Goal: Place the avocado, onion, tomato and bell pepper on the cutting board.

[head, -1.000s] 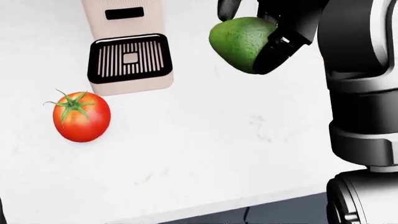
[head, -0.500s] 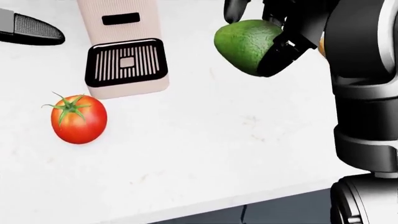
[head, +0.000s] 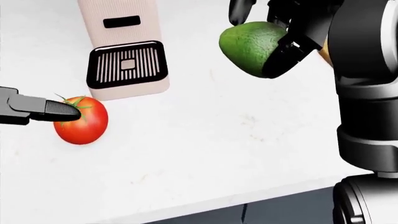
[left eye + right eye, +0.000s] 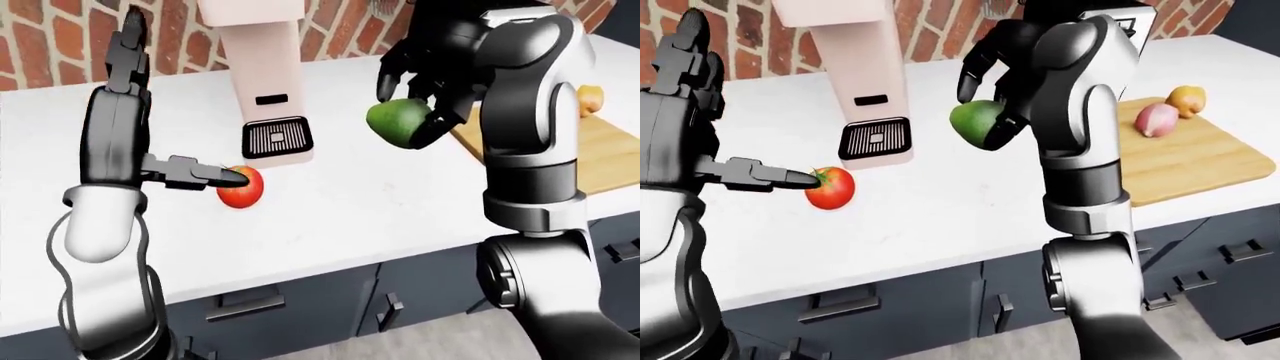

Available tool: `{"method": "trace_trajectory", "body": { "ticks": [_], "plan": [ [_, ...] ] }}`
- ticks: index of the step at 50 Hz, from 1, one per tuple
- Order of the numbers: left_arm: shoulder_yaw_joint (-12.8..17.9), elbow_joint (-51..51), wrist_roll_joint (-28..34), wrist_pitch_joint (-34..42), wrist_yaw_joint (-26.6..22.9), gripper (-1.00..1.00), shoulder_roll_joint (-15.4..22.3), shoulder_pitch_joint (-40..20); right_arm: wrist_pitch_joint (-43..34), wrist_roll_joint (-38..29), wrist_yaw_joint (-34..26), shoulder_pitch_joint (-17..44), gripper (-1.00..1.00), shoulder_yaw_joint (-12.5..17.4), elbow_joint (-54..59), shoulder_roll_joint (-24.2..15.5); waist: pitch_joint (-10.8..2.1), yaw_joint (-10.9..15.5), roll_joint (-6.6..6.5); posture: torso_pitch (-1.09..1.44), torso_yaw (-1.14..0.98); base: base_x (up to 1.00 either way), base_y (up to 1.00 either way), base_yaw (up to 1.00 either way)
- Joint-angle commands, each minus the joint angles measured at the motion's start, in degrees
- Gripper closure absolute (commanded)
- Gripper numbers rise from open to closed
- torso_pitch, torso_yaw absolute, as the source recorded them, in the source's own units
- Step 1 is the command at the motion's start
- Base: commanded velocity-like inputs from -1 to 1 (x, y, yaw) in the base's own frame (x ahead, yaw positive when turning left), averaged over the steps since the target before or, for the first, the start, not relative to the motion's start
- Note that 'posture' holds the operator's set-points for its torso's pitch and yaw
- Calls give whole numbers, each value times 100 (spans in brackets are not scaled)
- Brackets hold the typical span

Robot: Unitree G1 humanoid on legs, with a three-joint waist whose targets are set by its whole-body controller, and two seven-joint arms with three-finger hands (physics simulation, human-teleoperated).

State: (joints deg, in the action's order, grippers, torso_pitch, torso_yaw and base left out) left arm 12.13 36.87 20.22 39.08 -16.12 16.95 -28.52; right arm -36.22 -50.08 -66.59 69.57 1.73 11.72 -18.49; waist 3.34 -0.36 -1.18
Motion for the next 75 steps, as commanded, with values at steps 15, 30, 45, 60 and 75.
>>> {"method": "trace_trajectory", "body": {
  "ticks": [15, 30, 45, 60, 75],
  "plan": [
    [-140, -249, 3, -1075, 406, -100, -402, 892, 6, -27, -11, 180, 100, 74, -277, -75, -206, 8, -12, 0, 0, 0, 0, 0],
    [-365, -1140, 121, -1846, 585, -100, -716, 1137, 21, 68, 69, 162, 100, 99, -287, -87, -236, 12, 11, 0, 0, 0, 0, 0],
    [-407, -2966, -328, -2745, 1009, 100, -630, 954, 28, 67, 87, 75, 100, 81, -313, -83, -274, 27, -29, 0, 0, 0, 0, 0],
    [-428, -2847, -250, -2720, 940, 100, -652, 955, 26, -8, 325, 84, 99, 97, -383, -74, -318, 6, -85, 0, 0, 0, 0, 0],
    [-460, 2291, 877, 1502, -1028, 100, 97, -1004, -14, -146, 581, 183, 100, 113, -430, -132, -185, -35, -5, 0, 0, 0, 0, 0]
  ]
}}
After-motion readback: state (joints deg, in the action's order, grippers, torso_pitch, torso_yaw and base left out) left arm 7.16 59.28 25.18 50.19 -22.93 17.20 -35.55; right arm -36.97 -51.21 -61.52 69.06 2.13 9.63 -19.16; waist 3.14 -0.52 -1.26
